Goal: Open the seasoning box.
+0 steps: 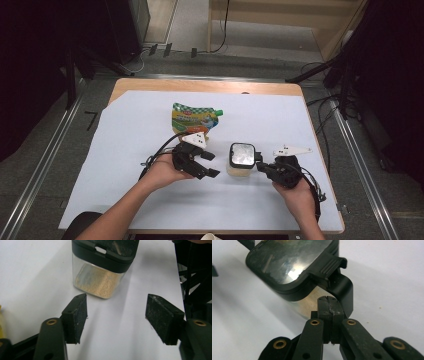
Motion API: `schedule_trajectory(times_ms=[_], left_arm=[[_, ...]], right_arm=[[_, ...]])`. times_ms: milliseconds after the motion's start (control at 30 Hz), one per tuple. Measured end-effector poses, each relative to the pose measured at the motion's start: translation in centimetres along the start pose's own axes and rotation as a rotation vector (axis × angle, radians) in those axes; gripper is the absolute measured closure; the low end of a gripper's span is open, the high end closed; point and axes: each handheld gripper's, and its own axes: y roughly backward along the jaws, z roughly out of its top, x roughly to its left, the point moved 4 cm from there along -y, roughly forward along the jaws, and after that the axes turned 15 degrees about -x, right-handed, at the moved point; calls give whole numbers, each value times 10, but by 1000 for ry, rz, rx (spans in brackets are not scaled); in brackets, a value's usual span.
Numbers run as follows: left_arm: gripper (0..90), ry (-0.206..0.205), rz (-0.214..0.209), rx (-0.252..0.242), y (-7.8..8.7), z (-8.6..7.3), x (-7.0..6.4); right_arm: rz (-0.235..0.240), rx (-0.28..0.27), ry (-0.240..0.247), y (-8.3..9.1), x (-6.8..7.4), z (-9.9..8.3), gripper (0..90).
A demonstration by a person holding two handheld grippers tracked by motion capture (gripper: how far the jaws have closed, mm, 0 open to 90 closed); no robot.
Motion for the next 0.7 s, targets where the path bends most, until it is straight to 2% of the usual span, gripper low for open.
schedule_trajectory(times_ms=[133, 300, 333, 400, 500, 567, 700], left_arm=[[288, -6, 6, -10, -8, 5, -1], [271, 13, -3, -19, -18, 9, -1], [269, 31, -9, -18, -22, 10, 0], [266, 42, -10, -24, -24, 11, 0], [241, 48, -1, -13, -30, 16, 2], [223, 50, 5, -15, -33, 20, 2], [199, 36, 17, -11, -37, 26, 1]], right_arm=[[-5, -4, 3, 0, -7, 2, 900], [-9, -4, 10, -4, -15, 6, 900], [-10, 3, 19, -6, -19, 8, 900], [-10, 1, 25, -7, -21, 9, 900], [-3, -2, 8, -9, -26, 12, 900], [-6, -6, 0, -5, -27, 13, 900], [-37, -26, 22, 6, -31, 17, 900]])
